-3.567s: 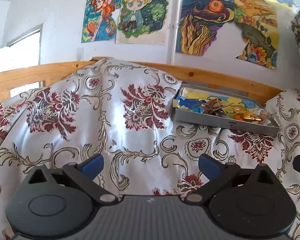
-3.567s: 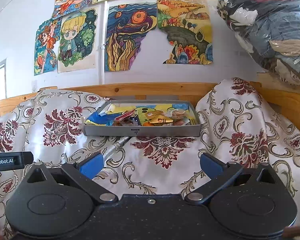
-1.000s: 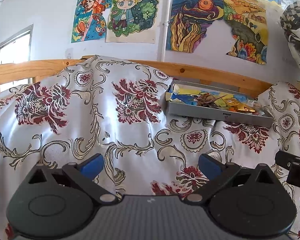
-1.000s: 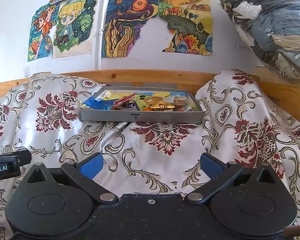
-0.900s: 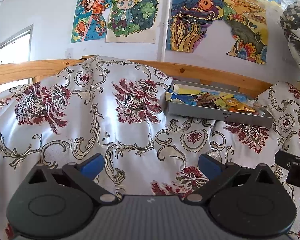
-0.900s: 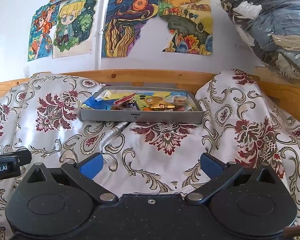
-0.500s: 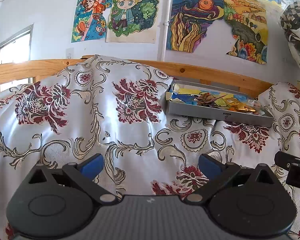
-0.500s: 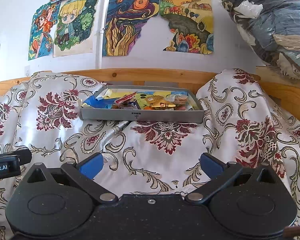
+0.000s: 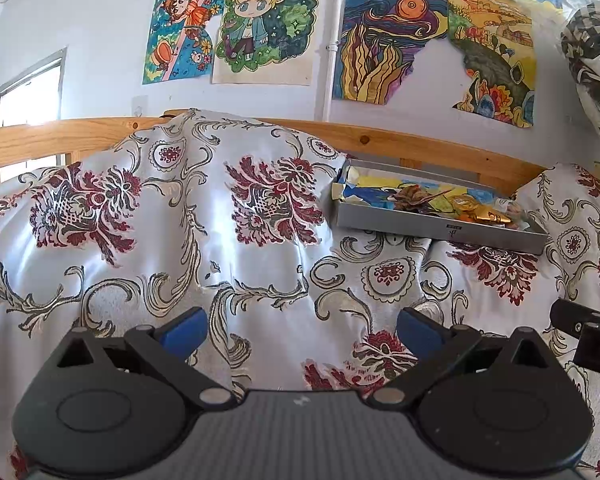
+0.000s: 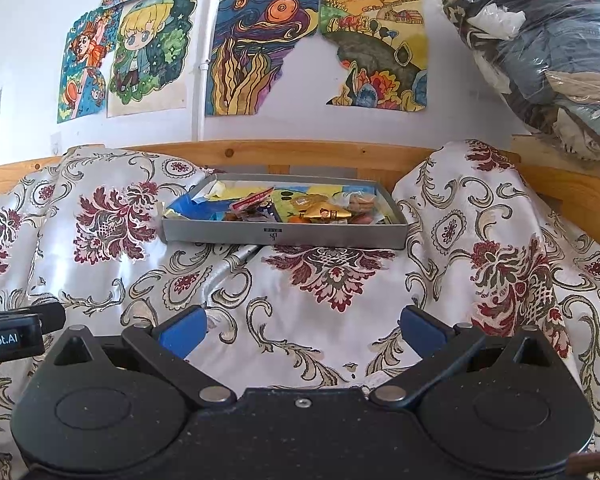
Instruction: Organize snacks
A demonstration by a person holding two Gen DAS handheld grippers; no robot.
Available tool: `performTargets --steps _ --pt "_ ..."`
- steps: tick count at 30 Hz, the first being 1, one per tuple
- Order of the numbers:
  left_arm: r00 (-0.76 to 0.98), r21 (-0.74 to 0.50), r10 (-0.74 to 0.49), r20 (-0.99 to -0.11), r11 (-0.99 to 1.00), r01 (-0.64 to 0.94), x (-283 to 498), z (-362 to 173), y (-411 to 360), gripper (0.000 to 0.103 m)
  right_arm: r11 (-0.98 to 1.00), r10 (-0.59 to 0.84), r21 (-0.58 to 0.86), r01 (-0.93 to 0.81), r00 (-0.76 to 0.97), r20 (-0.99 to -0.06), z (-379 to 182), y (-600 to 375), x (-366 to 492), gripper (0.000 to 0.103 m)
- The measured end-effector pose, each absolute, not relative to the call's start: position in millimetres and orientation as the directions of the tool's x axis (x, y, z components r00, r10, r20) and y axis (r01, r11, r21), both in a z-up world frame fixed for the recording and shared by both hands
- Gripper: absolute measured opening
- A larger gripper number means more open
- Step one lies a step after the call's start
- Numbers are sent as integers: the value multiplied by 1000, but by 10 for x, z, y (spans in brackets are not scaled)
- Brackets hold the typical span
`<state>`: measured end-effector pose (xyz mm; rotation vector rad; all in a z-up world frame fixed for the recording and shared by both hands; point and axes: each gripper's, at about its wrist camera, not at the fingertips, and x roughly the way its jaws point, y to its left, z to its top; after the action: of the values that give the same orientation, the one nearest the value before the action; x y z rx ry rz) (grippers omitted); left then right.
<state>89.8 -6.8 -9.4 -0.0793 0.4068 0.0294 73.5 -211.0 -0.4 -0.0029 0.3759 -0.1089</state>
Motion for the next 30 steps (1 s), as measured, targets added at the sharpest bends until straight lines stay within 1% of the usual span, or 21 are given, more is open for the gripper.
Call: performTargets --steps 13,17,22,30 --pt "912 -73 10 -410 996 -44 898 -114 -76 102 994 -107 -23 106 924 -366 -7 -2107 733 102" --pt "895 -48 37 -444 997 -65 916 -88 -105 102 994 -107 -23 106 924 -367 -7 -2107 734 102" --pt "878 29 77 -472 997 -72 942 -29 -183 102 994 -107 -23 106 924 -368 -8 -2107 736 102" --pt "841 9 38 -539 999 -39 988 7 -201 102 994 -108 -22 108 922 -372 -22 -2116 744 102"
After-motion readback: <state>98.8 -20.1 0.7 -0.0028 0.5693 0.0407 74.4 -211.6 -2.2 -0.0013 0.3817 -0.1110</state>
